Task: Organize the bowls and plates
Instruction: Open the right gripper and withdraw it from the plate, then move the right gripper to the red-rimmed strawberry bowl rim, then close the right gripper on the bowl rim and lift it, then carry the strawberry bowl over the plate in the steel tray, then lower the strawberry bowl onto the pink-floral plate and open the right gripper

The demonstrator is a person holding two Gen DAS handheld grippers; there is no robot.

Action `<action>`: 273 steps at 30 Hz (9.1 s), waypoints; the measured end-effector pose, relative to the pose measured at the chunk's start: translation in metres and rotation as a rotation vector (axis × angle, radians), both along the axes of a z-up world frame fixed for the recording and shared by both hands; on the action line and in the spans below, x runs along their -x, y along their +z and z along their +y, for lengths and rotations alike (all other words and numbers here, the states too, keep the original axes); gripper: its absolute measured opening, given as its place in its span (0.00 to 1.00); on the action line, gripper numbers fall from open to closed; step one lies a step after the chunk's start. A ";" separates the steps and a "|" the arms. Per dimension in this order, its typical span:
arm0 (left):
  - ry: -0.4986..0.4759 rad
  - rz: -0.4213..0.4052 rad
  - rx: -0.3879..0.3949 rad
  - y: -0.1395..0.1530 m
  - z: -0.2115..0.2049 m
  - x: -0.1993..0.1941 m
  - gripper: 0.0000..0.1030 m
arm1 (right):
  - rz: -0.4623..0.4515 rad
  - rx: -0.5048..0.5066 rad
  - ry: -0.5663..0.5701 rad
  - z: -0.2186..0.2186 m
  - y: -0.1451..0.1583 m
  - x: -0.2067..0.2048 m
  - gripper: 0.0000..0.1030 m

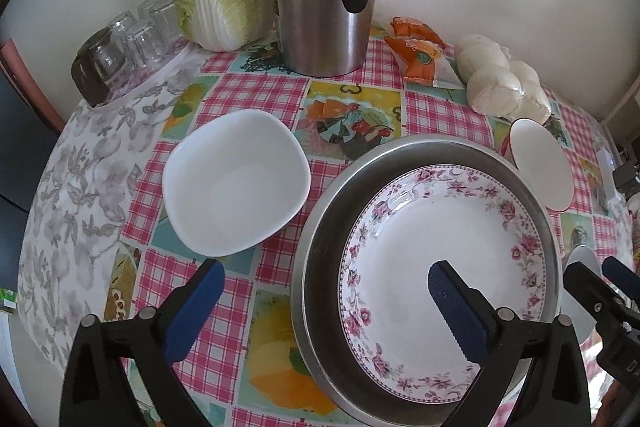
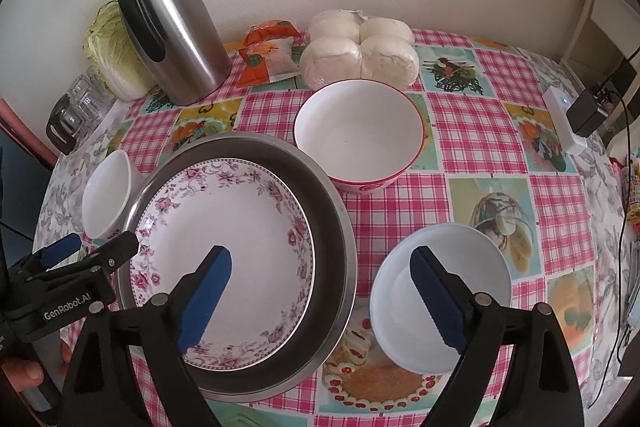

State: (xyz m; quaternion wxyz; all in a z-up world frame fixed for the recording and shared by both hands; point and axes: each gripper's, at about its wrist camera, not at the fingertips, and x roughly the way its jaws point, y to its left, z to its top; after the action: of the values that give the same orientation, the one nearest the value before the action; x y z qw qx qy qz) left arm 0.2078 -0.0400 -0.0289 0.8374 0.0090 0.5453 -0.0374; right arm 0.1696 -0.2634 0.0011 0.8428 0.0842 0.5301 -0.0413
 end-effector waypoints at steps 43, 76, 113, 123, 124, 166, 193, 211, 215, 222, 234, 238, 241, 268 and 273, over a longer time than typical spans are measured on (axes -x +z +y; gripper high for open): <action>-0.075 -0.165 -0.099 0.019 -0.084 -0.049 1.00 | -0.054 -0.029 -0.221 -0.120 -0.040 -0.052 0.89; -0.302 0.091 -0.071 -0.041 -0.200 -0.114 0.40 | -0.051 -0.190 -0.211 -0.119 -0.078 -0.077 0.48; -0.404 0.146 -0.034 -0.073 -0.263 -0.092 0.20 | -0.046 -0.312 -0.223 -0.155 -0.092 -0.067 0.25; -0.397 0.083 0.021 -0.055 -0.260 -0.085 0.17 | -0.053 -0.309 -0.226 -0.154 -0.087 -0.063 0.21; -0.399 0.078 0.024 -0.052 -0.259 -0.086 0.17 | -0.059 -0.306 -0.223 -0.154 -0.085 -0.062 0.21; -0.126 -0.076 0.242 0.064 -0.088 0.027 0.18 | -0.130 -0.227 0.033 -0.026 0.035 0.019 0.21; -0.011 -0.003 0.399 0.025 -0.029 0.038 0.17 | -0.078 -0.223 0.082 0.014 0.016 0.017 0.21; 0.064 0.058 0.401 -0.003 -0.010 0.023 0.18 | -0.032 -0.192 0.102 0.037 -0.011 -0.004 0.22; 0.079 0.085 0.429 -0.013 -0.005 0.016 0.18 | -0.022 -0.214 0.093 0.035 -0.018 -0.008 0.22; 0.093 0.129 0.428 -0.027 -0.007 0.007 0.18 | 0.016 -0.232 0.073 0.033 -0.032 -0.017 0.22; 0.091 0.106 0.425 -0.032 -0.008 -0.004 0.18 | 0.018 -0.235 0.055 0.031 -0.039 -0.026 0.22; 0.095 0.113 0.419 -0.037 -0.009 -0.006 0.18 | 0.028 -0.233 0.051 0.031 -0.045 -0.029 0.22; 0.097 0.121 0.414 -0.040 -0.010 -0.007 0.18 | 0.036 -0.234 0.047 0.031 -0.048 -0.031 0.22; 0.062 0.092 0.317 -0.024 -0.015 -0.004 0.26 | 0.043 -0.174 0.016 0.021 -0.040 -0.026 0.27; 0.057 0.032 0.286 -0.002 -0.011 0.000 0.40 | -0.028 -0.143 0.009 0.016 -0.012 -0.020 0.35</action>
State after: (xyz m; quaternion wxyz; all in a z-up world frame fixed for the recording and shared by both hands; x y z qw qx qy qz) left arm 0.2078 -0.0507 -0.0305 0.8219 -0.1267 0.5478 -0.0911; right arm 0.1894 -0.2476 -0.0111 0.8421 0.1424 0.5202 0.0015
